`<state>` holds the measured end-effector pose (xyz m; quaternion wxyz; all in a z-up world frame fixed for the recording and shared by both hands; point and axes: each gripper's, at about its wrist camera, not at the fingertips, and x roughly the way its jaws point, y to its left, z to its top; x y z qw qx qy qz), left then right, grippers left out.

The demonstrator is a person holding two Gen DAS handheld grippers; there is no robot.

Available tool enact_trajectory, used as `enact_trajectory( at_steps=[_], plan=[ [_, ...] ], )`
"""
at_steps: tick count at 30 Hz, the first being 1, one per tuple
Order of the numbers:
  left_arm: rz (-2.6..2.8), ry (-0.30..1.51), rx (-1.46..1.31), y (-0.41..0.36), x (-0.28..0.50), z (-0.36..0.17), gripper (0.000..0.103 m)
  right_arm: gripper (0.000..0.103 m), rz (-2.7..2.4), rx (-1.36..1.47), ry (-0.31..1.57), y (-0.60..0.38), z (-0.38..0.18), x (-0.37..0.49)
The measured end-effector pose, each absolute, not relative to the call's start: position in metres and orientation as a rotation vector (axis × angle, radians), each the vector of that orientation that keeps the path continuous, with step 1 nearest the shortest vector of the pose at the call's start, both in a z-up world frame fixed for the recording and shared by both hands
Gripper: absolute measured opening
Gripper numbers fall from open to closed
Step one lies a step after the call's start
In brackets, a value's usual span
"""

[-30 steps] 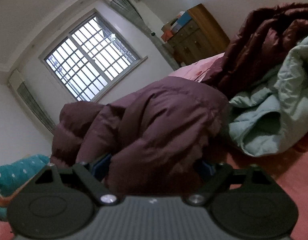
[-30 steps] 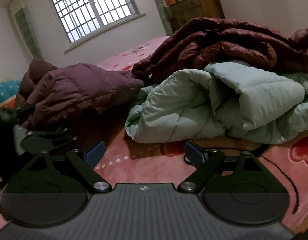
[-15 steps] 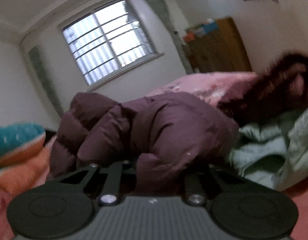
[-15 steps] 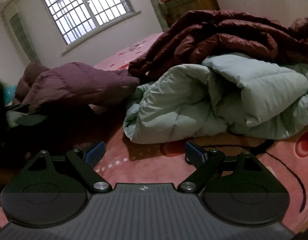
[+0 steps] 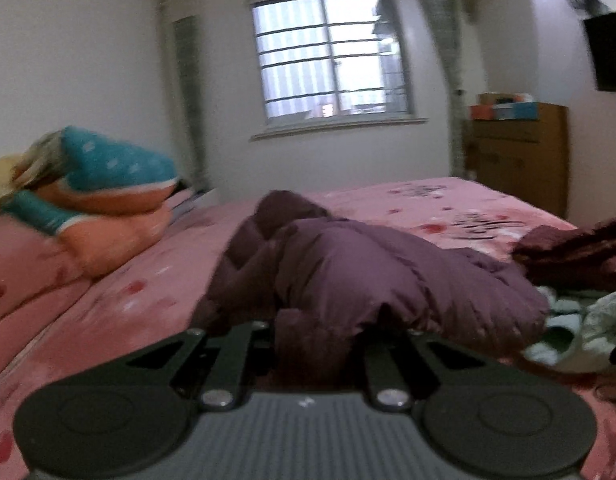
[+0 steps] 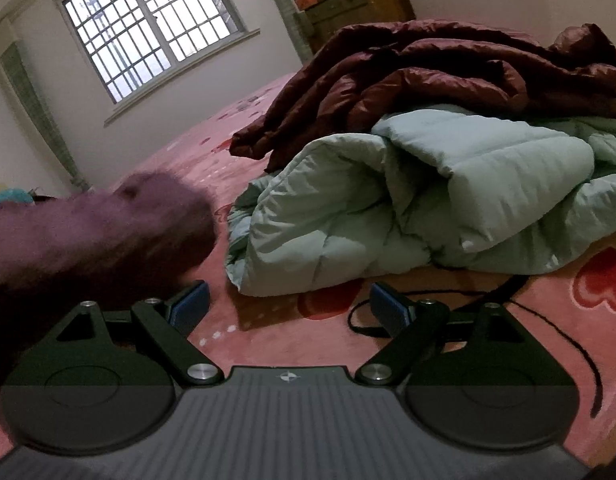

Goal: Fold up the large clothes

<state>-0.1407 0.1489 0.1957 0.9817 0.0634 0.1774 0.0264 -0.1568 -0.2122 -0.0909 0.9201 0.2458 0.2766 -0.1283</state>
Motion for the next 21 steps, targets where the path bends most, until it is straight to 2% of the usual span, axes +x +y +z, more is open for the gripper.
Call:
enact_trajectory(
  at_steps=[7, 15, 21],
  plan=[
    [0.14, 0.436, 0.102, 0.196, -0.187, 0.182, 0.009, 0.103, -0.231, 0.496, 0.563, -0.204, -0.09, -0.158],
    [0.138, 0.503, 0.099, 0.208, -0.203, 0.166, 0.009, 0.103, -0.023, 0.538, 0.577, -0.187, -0.09, -0.149],
    [0.112, 0.484, 0.111, 0.208, -0.21, 0.16, 0.009, 0.103, 0.133, 0.551, 0.566, -0.171, -0.088, -0.138]
  ],
)
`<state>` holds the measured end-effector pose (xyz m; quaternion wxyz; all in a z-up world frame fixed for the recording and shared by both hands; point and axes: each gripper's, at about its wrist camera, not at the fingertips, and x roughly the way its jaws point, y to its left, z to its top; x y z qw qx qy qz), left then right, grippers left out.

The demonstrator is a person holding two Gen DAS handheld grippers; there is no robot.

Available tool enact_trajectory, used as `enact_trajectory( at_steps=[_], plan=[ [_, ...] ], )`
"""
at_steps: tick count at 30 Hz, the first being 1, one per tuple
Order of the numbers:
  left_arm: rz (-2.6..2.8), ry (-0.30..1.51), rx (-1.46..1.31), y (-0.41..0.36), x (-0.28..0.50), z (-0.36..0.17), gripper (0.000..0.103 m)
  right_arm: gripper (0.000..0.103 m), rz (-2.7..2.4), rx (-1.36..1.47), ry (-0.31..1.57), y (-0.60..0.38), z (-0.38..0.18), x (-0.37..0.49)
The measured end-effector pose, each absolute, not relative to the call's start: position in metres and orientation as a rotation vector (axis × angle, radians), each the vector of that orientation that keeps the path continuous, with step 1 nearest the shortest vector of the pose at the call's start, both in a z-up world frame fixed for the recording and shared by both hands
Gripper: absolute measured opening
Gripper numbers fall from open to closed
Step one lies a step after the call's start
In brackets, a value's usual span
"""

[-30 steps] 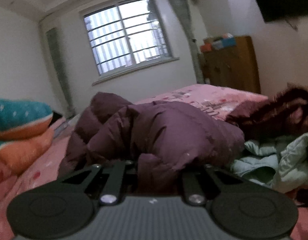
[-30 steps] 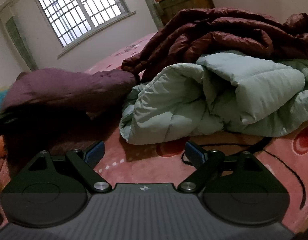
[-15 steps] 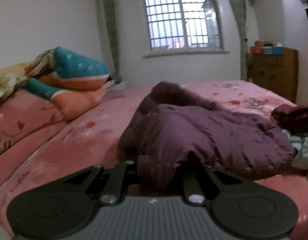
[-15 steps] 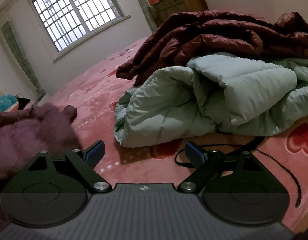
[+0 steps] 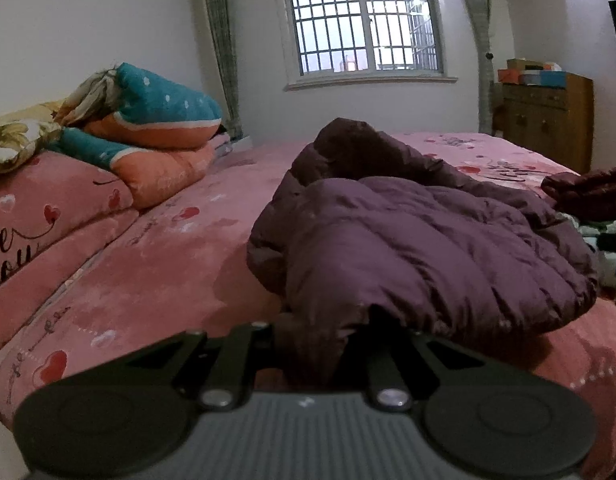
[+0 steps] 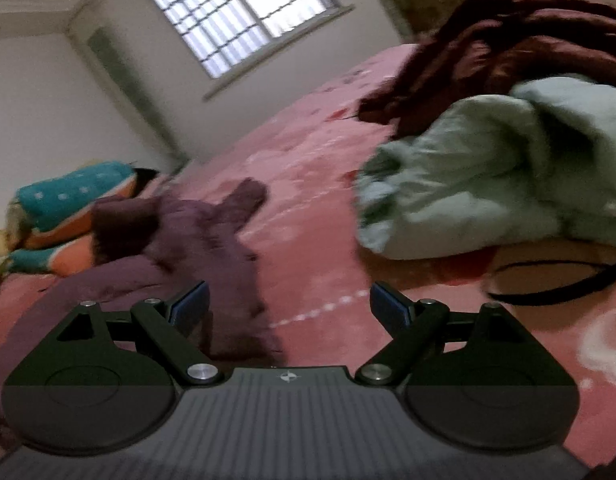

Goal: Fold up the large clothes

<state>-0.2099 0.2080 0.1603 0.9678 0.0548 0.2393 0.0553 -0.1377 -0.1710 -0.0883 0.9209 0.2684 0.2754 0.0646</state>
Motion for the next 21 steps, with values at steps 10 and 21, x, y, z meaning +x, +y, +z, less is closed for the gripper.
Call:
enact_trajectory(
  at_steps=[10, 21],
  plan=[
    [0.069, 0.449, 0.137, 0.207, -0.207, 0.148, 0.01, 0.101, 0.26, 0.572, 0.625, -0.155, -0.096, -0.106],
    [-0.008, 0.416, 0.219, 0.202, -0.197, 0.13, 0.037, 0.071, 0.405, 0.546, 0.776, -0.114, -0.11, -0.086]
  ],
)
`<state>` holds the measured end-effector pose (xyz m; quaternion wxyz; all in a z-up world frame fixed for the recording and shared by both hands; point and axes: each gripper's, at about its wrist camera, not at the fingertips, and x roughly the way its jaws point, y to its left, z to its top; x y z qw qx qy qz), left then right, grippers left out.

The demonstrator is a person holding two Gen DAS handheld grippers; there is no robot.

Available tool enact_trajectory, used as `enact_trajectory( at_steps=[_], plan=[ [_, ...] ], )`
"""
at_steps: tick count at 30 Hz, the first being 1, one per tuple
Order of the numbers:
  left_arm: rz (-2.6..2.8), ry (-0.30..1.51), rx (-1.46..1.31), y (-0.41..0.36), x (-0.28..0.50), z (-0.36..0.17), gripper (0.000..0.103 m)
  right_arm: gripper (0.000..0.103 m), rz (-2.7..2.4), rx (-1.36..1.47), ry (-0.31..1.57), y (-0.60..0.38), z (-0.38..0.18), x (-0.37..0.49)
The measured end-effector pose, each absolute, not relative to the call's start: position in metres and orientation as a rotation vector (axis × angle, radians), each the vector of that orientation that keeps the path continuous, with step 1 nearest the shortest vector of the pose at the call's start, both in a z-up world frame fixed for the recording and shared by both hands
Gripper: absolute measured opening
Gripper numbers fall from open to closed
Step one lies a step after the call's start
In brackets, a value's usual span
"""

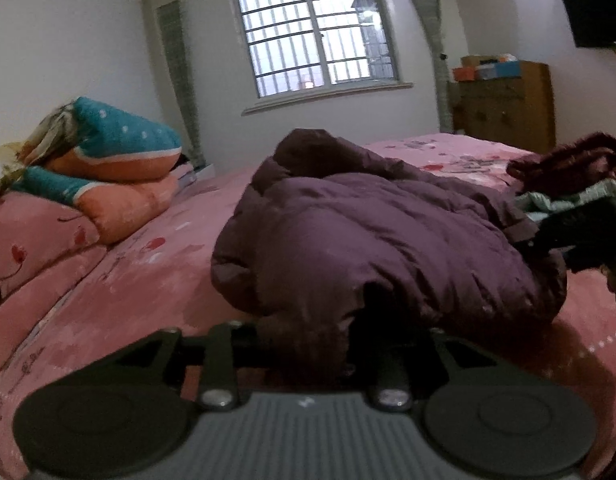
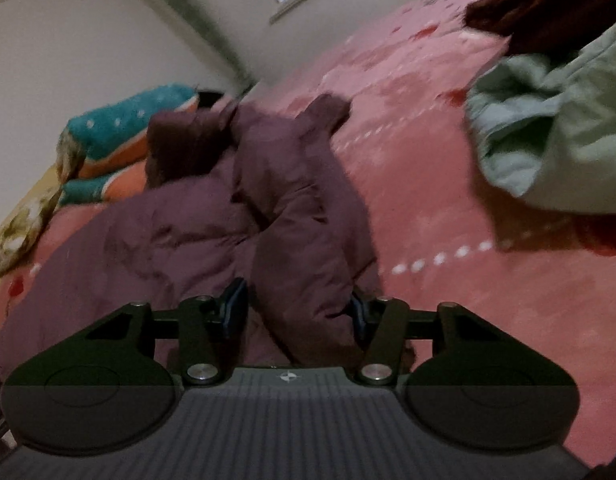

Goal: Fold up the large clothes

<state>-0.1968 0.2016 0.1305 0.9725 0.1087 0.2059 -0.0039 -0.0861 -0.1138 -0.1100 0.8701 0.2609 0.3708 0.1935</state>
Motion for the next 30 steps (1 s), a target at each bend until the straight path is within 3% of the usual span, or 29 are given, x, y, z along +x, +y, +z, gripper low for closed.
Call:
enact_trajectory(
  at_steps=[2, 4, 5, 6, 7, 8, 12, 19, 30],
  plan=[
    [-0.012, 0.403, 0.237, 0.2, -0.193, 0.125, 0.041, 0.08, 0.392, 0.548, 0.797, -0.111, -0.112, -0.082],
    [-0.017, 0.393, 0.249, 0.198, -0.188, 0.12, 0.041, 0.08, 0.388, 0.578, 0.805, -0.111, -0.116, -0.078],
    [-0.021, 0.392, 0.255, 0.198, -0.185, 0.118, 0.041, 0.075, 0.387, 0.592, 0.808, -0.111, -0.117, -0.079],
    [-0.021, 0.392, 0.261, 0.196, -0.183, 0.117, 0.035, 0.053, 0.383, 0.607, 0.811, -0.112, -0.118, -0.08],
    [-0.02, 0.386, 0.263, 0.196, -0.181, 0.117, 0.024, 0.041, 0.386, 0.622, 0.813, -0.111, -0.118, -0.078],
    [-0.015, 0.379, 0.258, 0.195, -0.18, 0.119, 0.02, 0.031, 0.391, 0.635, 0.811, -0.111, -0.116, -0.08],
    [0.018, 0.35, 0.227, 0.199, -0.178, 0.135, 0.008, 0.017, 0.428, 0.687, 0.765, -0.114, -0.101, -0.093],
    [0.024, 0.26, 0.111, 0.214, -0.182, 0.191, 0.005, 0.012, 0.522, 0.879, 0.54, -0.144, -0.048, -0.14],
    [-0.121, 0.072, 0.083, 0.199, -0.221, 0.284, 0.005, 0.012, 0.564, 0.906, 0.144, -0.171, 0.087, -0.212]
  ],
)
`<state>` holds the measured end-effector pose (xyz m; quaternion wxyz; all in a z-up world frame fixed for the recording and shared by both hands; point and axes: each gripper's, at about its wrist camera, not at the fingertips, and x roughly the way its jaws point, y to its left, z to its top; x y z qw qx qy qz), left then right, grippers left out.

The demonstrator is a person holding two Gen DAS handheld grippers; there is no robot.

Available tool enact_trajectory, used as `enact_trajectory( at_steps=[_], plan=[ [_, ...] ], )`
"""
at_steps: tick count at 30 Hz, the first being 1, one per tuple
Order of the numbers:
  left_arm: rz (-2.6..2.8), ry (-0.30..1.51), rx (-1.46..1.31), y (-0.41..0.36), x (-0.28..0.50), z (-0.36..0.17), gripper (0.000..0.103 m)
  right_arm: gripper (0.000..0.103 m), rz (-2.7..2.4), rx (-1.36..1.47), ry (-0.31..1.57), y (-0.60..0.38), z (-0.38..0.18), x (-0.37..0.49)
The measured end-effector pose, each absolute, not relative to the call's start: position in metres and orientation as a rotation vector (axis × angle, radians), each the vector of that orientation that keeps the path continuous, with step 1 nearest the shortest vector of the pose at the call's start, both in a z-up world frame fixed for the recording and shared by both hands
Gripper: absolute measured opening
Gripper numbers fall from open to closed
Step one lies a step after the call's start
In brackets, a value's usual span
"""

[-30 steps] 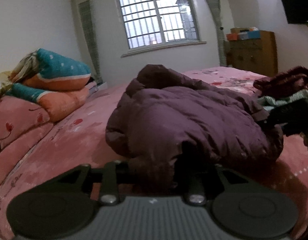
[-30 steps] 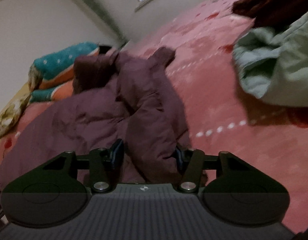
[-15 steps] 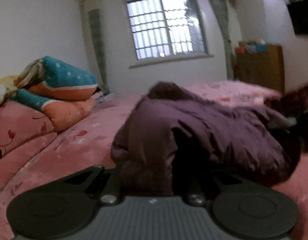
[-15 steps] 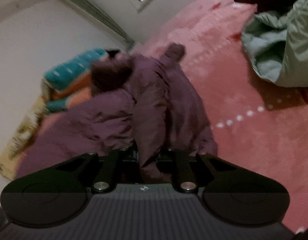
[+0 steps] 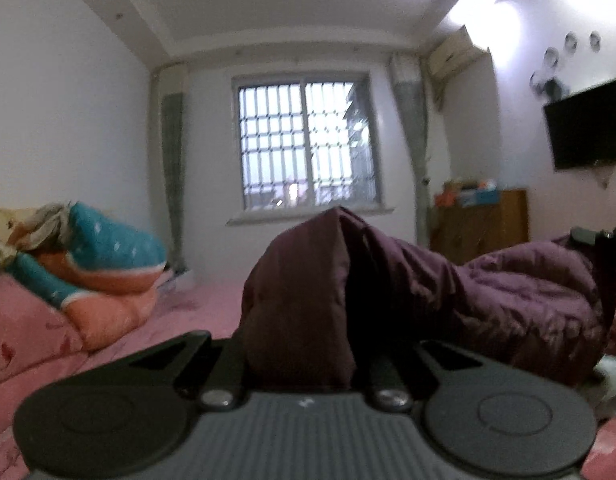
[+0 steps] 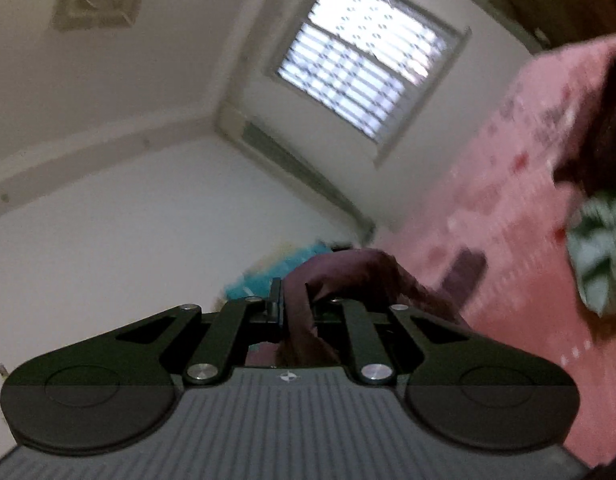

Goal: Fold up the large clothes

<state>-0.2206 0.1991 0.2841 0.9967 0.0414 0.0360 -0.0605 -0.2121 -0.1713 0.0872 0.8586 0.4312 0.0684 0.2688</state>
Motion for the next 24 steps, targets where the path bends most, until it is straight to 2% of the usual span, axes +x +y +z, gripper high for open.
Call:
enact_trajectory(
  at_steps=[14, 20, 24],
  plan=[
    [-0.326, -0.065, 0.057, 0.196, -0.29, 0.371, 0.005, 0.011, 0.537, 0.747, -0.285, -0.203, 0.273, -0.34],
    [-0.413, -0.036, 0.103, 0.194, -0.295, 0.384, 0.005, 0.011, 0.486, 0.674, -0.328, -0.209, 0.3, -0.356],
    [-0.41, 0.014, 0.147, 0.191, -0.267, 0.374, 0.006, 0.011, 0.417, 0.651, -0.282, -0.202, 0.284, -0.324]
  ],
)
